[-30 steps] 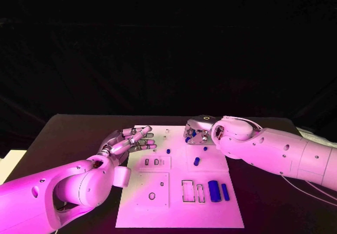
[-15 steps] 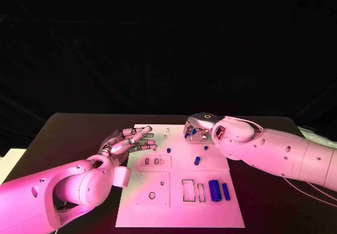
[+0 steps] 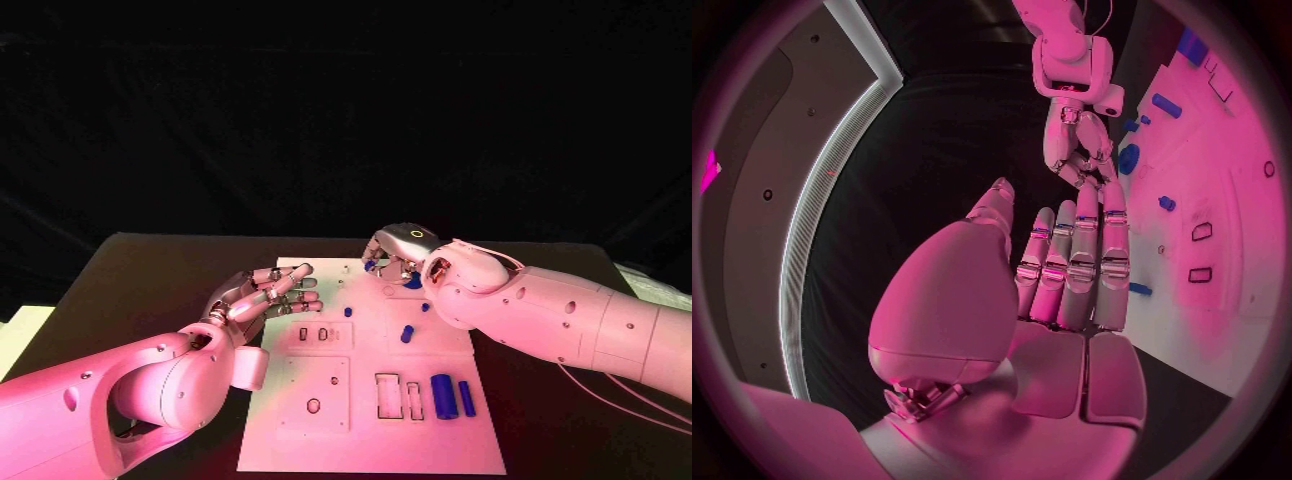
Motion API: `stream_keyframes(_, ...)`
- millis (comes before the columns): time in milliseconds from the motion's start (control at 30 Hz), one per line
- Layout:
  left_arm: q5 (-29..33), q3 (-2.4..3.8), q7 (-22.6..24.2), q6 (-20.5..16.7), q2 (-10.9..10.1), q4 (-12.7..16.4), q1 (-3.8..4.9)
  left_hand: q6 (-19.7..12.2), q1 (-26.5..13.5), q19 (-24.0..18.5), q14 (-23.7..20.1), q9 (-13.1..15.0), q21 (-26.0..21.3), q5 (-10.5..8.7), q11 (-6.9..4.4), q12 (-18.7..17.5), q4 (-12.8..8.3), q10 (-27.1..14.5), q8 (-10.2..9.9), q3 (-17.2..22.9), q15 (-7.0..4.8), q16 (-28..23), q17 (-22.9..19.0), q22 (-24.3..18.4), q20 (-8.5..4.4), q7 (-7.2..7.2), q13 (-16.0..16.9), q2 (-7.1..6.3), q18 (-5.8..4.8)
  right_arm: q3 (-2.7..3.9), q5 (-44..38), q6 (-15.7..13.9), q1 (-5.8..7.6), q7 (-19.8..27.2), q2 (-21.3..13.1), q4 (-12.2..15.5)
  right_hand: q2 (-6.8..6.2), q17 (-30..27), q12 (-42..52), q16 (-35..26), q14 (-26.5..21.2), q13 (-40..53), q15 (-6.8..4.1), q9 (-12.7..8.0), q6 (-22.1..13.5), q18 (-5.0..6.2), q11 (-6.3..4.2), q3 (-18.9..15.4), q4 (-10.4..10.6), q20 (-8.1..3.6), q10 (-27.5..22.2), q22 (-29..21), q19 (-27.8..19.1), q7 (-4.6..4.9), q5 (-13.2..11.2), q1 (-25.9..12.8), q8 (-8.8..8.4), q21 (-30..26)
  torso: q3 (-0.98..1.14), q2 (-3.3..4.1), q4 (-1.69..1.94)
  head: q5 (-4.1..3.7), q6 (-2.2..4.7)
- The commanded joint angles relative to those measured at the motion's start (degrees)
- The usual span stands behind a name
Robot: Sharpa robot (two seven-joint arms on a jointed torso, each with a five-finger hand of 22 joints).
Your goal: Assemble the parts on the task board
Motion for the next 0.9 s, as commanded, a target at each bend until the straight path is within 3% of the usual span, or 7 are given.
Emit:
stream_keyframes(33,0.1,0.05,0.1,1.5,0.0,0.4,0.08,0.2,0.0,0.4,0.5,-0.1,0.2,0.36,0.09,-0.3,-0.3,0.1,-0.3,0.1,-0.01,0.2,0.1,0.0,-0.03,0.10,0.0,0.70,1.16,0.02,0.4,-2.5,0.01,-0.4,1.2,-1.2,0.19,0.1,0.1,0.4,-0.3,0.0,-0.01,-0.1,-0.3,-0.67,-0.93,0.8,0.2,0.05,0.6,0.1,-0.2,0.27,0.2,0.7,-0.39,0.4,-0.07,0.36,0.31,-0.28,0.31)
stream_keyframes(333,0.1,0.06,0.0,1.6,-0.2,1.0,0.24,0.2,0.0,0.4,0.5,-0.1,0.2,0.36,0.10,-0.3,-0.3,0.1,-0.4,0.1,-0.01,0.2,0.1,0.0,-0.04,0.09,0.0,0.74,1.15,0.02,0.8,-1.8,-0.04,0.3,4.0,-3.5,-0.10,0.4,0.0,0.7,-0.4,0.0,0.09,-0.1,-0.5,-0.69,-0.80,1.3,0.3,0.13,0.3,0.4,-0.4,0.40,0.2,0.7,-0.52,0.7,-0.21,1.07,1.04,-0.54,0.44)
stream_keyframes(533,0.1,0.06,0.0,1.7,-0.2,1.0,0.41,0.2,0.0,0.4,0.5,-0.1,0.2,0.35,0.10,-0.4,-0.4,0.1,-0.4,0.1,-0.01,0.2,0.1,0.0,-0.04,0.09,0.0,0.75,1.15,0.02,0.0,-1.9,-0.06,-0.4,5.2,-4.8,-0.25,0.6,0.0,0.9,-0.4,0.0,0.15,-0.1,-0.6,-0.70,-0.73,1.6,0.4,0.19,0.2,0.5,-0.4,0.47,0.3,0.7,-0.58,0.9,-0.28,1.37,1.34,-0.48,0.80)
stream_keyframes(900,0.1,0.07,-0.1,1.7,-0.1,0.9,0.46,0.1,0.0,0.5,0.5,-0.1,0.1,0.35,0.11,-0.4,-0.4,0.1,-0.5,0.1,0.00,0.1,0.1,0.0,-0.05,0.08,0.0,0.73,1.14,0.03,-0.9,0.0,-0.06,-1.6,5.9,-5.7,-0.79,0.7,0.1,1.1,-0.5,0.0,0.23,-0.1,-0.6,-0.70,-0.67,1.8,0.6,0.28,0.0,0.7,-0.6,0.52,0.3,0.4,-0.58,1.1,-0.39,1.63,1.34,-0.53,0.74)
